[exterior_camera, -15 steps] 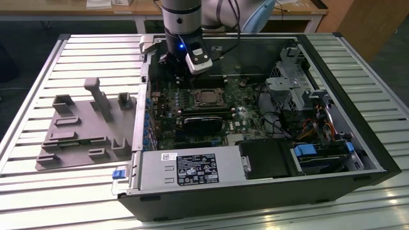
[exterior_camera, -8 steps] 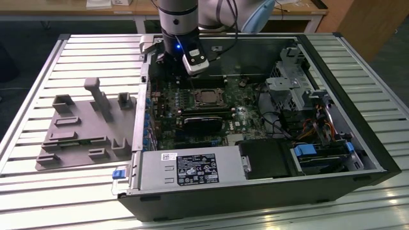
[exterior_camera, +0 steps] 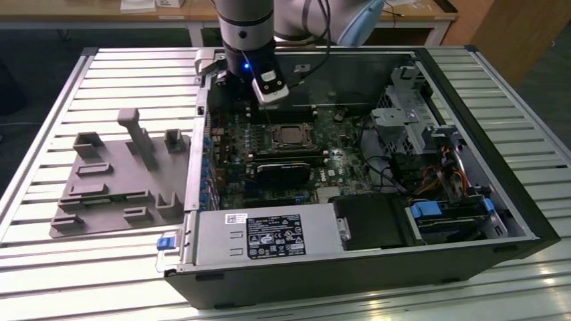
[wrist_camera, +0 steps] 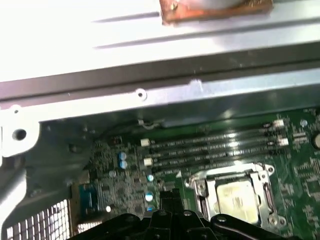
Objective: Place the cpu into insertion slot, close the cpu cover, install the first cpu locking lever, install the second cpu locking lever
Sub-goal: 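Install the first cpu locking lever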
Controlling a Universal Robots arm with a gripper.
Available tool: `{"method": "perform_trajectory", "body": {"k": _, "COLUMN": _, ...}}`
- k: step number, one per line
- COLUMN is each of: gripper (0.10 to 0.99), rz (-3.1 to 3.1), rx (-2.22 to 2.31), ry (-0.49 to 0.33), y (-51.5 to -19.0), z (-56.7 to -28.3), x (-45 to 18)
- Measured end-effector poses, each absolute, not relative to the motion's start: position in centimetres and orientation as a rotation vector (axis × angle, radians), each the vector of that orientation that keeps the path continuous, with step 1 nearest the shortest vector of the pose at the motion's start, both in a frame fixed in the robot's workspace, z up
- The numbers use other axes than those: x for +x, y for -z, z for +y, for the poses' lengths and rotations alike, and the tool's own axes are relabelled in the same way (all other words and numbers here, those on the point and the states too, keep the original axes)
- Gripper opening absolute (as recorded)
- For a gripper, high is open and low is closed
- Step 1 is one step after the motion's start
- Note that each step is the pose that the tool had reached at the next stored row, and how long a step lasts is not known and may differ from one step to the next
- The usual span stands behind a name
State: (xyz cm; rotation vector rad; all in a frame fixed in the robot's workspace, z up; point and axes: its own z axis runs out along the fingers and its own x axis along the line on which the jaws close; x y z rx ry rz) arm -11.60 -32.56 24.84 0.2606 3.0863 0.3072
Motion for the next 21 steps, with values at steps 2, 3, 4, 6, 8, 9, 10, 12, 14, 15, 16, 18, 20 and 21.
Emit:
{"method": "perform_trajectory", "body": {"k": 2, "gripper": 0.102, "rz": 3.085, "rx": 0.258, "ry": -0.338, "y": -24.8, "z": -32.6, "x": -11.6}}
{"method": "perform_trajectory", "body": {"k": 3, "gripper": 0.102, "rz": 3.084, "rx": 0.257, "ry": -0.354, "y": -24.8, "z": -32.6, "x": -11.6}}
{"method": "perform_trajectory", "body": {"k": 4, "gripper": 0.102, "rz": 3.083, "rx": 0.255, "ry": -0.37, "y": -24.8, "z": -32.6, "x": -11.6}}
{"method": "perform_trajectory", "body": {"k": 6, "gripper": 0.102, "rz": 3.081, "rx": 0.252, "ry": -0.401, "y": -24.8, "z": -32.6, "x": -11.6}}
{"method": "perform_trajectory", "body": {"k": 8, "gripper": 0.102, "rz": 3.08, "rx": 0.249, "ry": -0.413, "y": -24.8, "z": -32.6, "x": -11.6}}
{"method": "perform_trajectory", "body": {"k": 9, "gripper": 0.102, "rz": 3.08, "rx": 0.248, "ry": -0.413, "y": -24.8, "z": -32.6, "x": -11.6}}
{"method": "perform_trajectory", "body": {"k": 10, "gripper": 0.102, "rz": 3.08, "rx": 0.247, "ry": -0.414, "y": -24.8, "z": -32.6, "x": -11.6}}
{"method": "perform_trajectory", "body": {"k": 12, "gripper": 0.102, "rz": 3.08, "rx": 0.245, "ry": -0.414, "y": -24.8, "z": -32.6, "x": -11.5}}
{"method": "perform_trajectory", "body": {"k": 14, "gripper": 0.102, "rz": 3.08, "rx": 0.244, "ry": -0.414, "y": -24.8, "z": -32.6, "x": -11.3}}
{"method": "perform_trajectory", "body": {"k": 15, "gripper": 0.102, "rz": 3.08, "rx": 0.244, "ry": -0.414, "y": -24.8, "z": -32.6, "x": -11.2}}
{"method": "perform_trajectory", "body": {"k": 16, "gripper": 0.102, "rz": 3.08, "rx": 0.244, "ry": -0.414, "y": -24.8, "z": -32.6, "x": -11.1}}
{"method": "perform_trajectory", "body": {"k": 18, "gripper": 0.102, "rz": 3.08, "rx": 0.244, "ry": -0.414, "y": -24.8, "z": -32.6, "x": -10.9}}
{"method": "perform_trajectory", "body": {"k": 20, "gripper": 0.102, "rz": 3.08, "rx": 0.244, "ry": -0.414, "y": -24.8, "z": -32.6, "x": -10.6}}
{"method": "perform_trajectory", "body": {"k": 21, "gripper": 0.102, "rz": 3.08, "rx": 0.244, "ry": -0.414, "y": -24.8, "z": -32.6, "x": -10.5}}
